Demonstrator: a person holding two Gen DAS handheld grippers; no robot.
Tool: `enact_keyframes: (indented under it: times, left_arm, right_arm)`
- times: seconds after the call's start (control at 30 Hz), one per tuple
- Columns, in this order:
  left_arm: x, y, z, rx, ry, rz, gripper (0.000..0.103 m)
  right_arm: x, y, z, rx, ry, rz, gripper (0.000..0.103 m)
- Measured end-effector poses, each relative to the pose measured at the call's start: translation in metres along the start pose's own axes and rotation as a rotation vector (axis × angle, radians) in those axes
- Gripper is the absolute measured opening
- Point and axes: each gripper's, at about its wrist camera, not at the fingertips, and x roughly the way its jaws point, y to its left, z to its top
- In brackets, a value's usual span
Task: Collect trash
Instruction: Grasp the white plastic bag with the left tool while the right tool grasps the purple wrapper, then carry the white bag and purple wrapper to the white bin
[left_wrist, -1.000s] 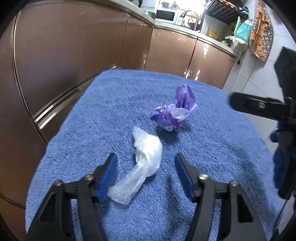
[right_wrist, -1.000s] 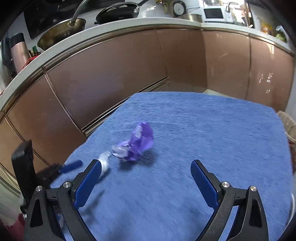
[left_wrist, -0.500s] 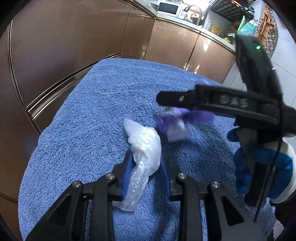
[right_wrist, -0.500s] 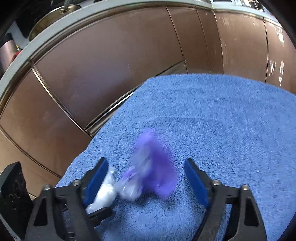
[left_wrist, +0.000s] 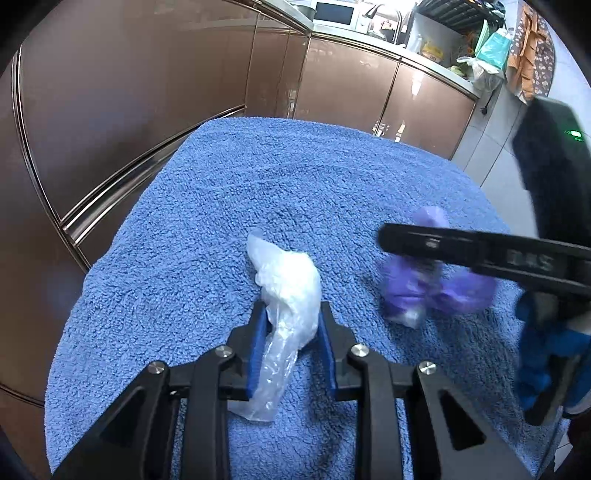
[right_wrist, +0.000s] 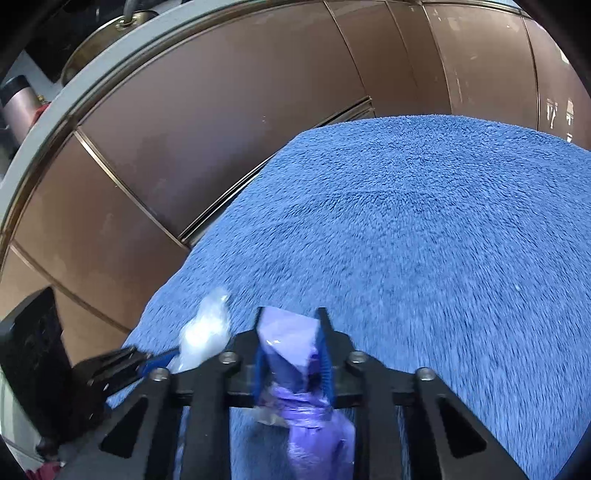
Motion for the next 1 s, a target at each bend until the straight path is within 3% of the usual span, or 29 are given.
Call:
enact_keyframes:
  times: [0.07,0.23,0.43,0.7,1.0]
  left_arm:
    - [-0.001,-0.002,-0.001,0.011,-0.01,0.022,0.024]
    - [-0.013,-0.01,-0.001,0.019,-0.036,0.068,0.024]
    - [-0.054,-0.026,-0.001,0.009,-0.106,0.087,0.024]
    - [-0.119,-0.09,-0.009,0.096,-0.222,0.137,0.024]
    - [-0.173,-0.148,-0.025,0.184,-0.307,0.125,0.024]
  right_arm:
    - [-0.016,0.003,-0.007,-0.008,-0.005,-0.002,0.009]
    - [-0.066,0.008,-0.026,-0.032,-0.045,-0.015,0.009]
    - [-0.115,0.02,-0.042,-0.06,-0.106,-0.052,0.009]
    - [-0.179,0.033,-0.069,-0.099,-0.193,-0.083,0.009]
    - [-0.231,0.048,-0.089,-0.132,-0.287,-0.106,0.009]
